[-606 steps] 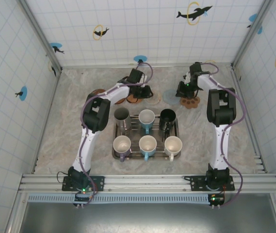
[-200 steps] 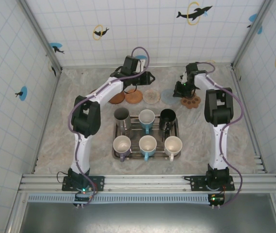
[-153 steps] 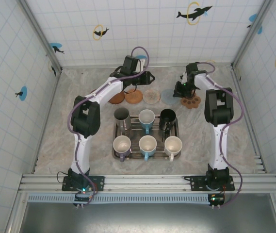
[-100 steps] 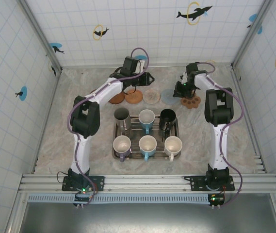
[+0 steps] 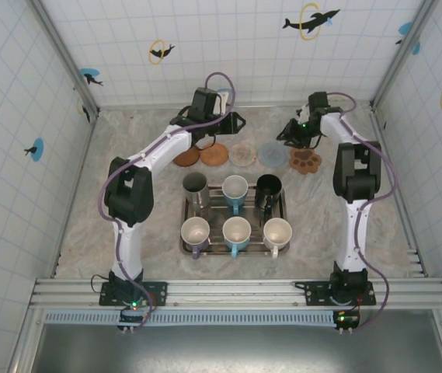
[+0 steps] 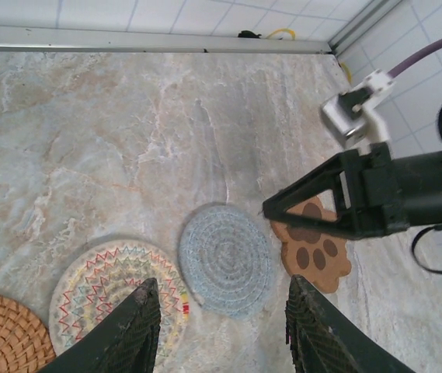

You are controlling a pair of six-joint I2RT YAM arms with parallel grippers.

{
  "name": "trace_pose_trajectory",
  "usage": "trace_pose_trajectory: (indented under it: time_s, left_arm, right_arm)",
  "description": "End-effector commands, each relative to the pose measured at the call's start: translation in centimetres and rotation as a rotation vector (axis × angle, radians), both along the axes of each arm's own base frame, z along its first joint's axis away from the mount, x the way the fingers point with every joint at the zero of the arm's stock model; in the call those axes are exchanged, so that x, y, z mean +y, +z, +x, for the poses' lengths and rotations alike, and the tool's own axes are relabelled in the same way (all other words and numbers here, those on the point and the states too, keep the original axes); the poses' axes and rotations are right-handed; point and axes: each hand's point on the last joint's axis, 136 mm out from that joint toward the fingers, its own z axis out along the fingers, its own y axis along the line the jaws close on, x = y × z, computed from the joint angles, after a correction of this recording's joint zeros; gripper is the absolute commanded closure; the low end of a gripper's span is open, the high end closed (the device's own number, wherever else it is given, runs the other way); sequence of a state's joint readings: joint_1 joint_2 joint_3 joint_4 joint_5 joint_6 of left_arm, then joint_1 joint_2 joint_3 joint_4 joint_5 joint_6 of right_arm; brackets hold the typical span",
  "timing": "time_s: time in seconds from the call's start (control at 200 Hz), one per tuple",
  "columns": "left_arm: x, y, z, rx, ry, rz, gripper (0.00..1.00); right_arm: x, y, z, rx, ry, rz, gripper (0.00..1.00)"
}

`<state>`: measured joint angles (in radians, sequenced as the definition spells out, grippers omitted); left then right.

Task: Place the cup by the coaster

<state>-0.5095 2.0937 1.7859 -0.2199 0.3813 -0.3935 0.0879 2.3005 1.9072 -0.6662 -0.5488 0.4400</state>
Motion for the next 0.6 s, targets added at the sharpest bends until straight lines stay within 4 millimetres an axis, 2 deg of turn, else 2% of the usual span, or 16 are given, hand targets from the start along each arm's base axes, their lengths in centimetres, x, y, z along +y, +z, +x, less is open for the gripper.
trace_pose_trajectory:
  time_s: [0.0,0.19,0.33,0.481,0.541,0.556,0.596]
  left_arm:
    - [0.9,2.4,-0.3,-0.052,0.009,-0.017,0.55]
    - [1.6,2.2,-1.1,-0.052,0.019,-0.004,0.55]
    - [2.1,1.8,-1.3,-0.047,0.031,0.014,0.54]
    - [2.3,1.5,-1.5,-0.038,0.039,0.025,0.54]
    - [2.4,1.5,-1.6,-0.037,0.042,0.027,0.54]
    - [2.4,1.5,-1.6,-0.038,0.042,0.026,0.54]
    - [2.5,1.4,-1.7,-0.033,0.041,0.030,0.54]
  right_arm:
    - [-2.7,7.1,1.6,-0.153,-0.042,-0.033,0.57]
    - [-9.5,4.7,0.1,-0.080,-0.095,-0.239,0.52]
    - [-13.0,2.5,-0.7,-0.035,-0.130,-0.288,0.44]
    - [-14.4,0.2,-0.9,0.006,-0.144,-0.279,0.41]
    - [-14.3,0.2,-0.8,0.001,-0.139,-0.270,0.41]
    - [-14.2,-0.9,-0.9,0.021,-0.134,-0.267,0.41]
    - [-14.2,-1.6,-1.0,0.034,-0.134,-0.265,0.41]
